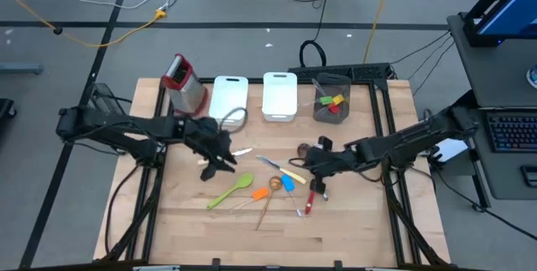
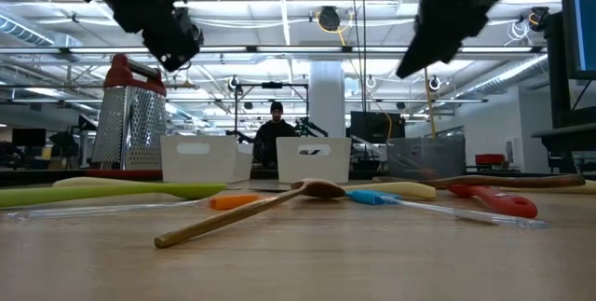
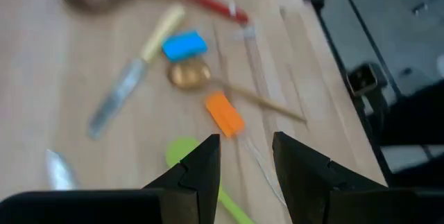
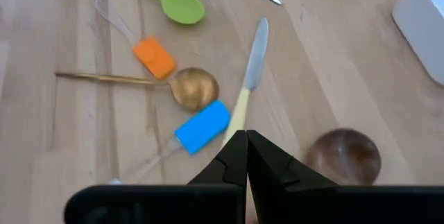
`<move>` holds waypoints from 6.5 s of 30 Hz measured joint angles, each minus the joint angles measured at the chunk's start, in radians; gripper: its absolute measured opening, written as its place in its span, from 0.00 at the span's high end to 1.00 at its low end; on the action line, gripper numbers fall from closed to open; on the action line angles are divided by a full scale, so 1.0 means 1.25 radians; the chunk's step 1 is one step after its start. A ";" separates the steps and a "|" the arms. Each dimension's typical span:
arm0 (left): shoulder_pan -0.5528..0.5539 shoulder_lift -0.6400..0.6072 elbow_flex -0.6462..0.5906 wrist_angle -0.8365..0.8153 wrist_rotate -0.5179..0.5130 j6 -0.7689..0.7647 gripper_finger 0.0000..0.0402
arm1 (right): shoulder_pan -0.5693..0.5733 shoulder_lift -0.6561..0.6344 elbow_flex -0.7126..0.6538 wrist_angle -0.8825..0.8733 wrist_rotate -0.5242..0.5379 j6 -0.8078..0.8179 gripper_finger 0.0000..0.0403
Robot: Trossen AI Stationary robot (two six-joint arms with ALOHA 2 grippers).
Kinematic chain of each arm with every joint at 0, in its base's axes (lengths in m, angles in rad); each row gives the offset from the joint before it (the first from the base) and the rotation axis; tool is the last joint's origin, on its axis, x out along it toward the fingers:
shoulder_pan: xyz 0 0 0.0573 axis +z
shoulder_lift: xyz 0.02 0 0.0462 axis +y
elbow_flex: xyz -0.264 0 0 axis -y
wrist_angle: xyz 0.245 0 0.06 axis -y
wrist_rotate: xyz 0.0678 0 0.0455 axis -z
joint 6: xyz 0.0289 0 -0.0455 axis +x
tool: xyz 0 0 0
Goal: Pick & Place Kitchen Items
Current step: Put the orange spatula into the black bin
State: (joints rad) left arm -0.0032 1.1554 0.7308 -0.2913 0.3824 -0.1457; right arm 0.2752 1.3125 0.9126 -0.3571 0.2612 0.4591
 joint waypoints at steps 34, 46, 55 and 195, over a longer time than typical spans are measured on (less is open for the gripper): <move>-0.257 0.546 0.418 -0.165 -0.240 -0.590 0.66 | 0.090 -0.410 -0.378 0.222 -0.066 -0.168 1.00; -0.221 0.546 0.418 -0.142 -0.205 -0.593 0.66 | 0.090 -0.411 -0.387 0.225 -0.065 -0.155 1.00; -0.206 0.546 0.418 -0.140 -0.188 -0.572 0.56 | 0.090 -0.411 -0.387 0.224 -0.065 -0.147 1.00; -0.178 0.703 0.598 -0.334 -0.241 -0.495 0.36 | 0.090 -0.721 -0.581 0.360 -0.064 -0.021 1.00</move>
State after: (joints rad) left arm -0.2261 2.0345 1.4788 -0.7089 0.0811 -0.7640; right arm 0.3879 0.4110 0.1867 0.0929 0.1810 0.4332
